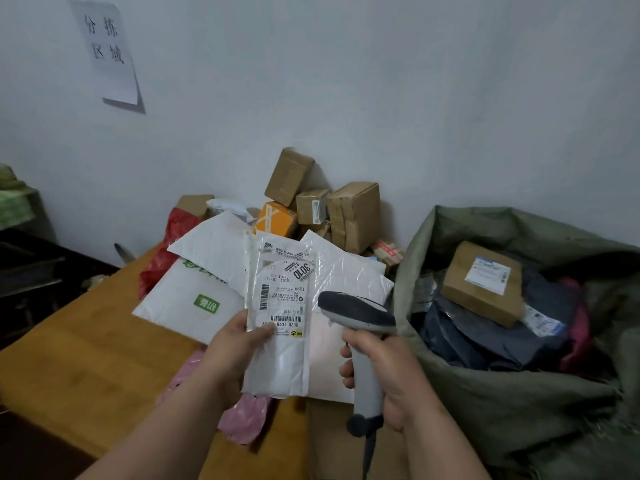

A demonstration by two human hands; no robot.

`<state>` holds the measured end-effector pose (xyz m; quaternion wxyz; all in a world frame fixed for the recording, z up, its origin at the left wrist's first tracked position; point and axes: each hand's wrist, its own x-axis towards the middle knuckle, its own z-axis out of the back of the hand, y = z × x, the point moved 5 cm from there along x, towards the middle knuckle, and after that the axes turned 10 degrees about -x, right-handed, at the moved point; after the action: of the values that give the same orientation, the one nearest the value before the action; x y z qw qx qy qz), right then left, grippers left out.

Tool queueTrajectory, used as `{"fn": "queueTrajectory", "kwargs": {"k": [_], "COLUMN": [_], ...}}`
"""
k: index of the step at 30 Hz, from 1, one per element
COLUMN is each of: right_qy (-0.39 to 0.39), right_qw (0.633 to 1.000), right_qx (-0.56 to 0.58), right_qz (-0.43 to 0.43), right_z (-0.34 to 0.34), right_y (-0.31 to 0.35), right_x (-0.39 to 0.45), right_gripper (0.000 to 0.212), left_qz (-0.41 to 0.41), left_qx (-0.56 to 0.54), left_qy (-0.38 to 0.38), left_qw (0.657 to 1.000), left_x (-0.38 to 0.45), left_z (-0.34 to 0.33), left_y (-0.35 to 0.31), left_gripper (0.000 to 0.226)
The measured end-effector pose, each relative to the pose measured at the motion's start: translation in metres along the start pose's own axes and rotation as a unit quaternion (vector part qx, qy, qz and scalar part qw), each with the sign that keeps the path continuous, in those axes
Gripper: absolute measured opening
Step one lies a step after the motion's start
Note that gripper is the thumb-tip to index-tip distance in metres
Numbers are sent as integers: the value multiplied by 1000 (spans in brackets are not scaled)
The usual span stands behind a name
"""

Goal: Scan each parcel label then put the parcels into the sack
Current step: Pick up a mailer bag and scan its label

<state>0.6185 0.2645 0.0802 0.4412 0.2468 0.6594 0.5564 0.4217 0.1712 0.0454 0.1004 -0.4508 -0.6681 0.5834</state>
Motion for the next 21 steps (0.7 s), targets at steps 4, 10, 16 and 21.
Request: {"fn": "queueTrajectory", "kwargs": {"k": [4, 10, 16, 21], "right_qy": [18, 34, 37, 37], "right_qw": [1000, 997, 994, 994], "right_qx": [-24, -69, -101, -103], "right_qz": [-1, 11, 24, 24], "right_z": [-5, -11, -13, -11], "right_y": [0, 3, 6, 6], "right_x": [-8, -16, -21, -23], "right_gripper": [8, 6, 5, 5], "left_qz": [-10, -7, -11, -13], "left_qx": [-17, -45, -44, -43], "left_qy": [-12, -47, -55, -50], "left_qw": [1000, 998, 997, 998], "left_x": [-6, -6, -6, -7], "left_z": [0, 5, 5, 4], "left_y": [-6, -11, -11, -12], "left_gripper": [22, 14, 16, 17]}}
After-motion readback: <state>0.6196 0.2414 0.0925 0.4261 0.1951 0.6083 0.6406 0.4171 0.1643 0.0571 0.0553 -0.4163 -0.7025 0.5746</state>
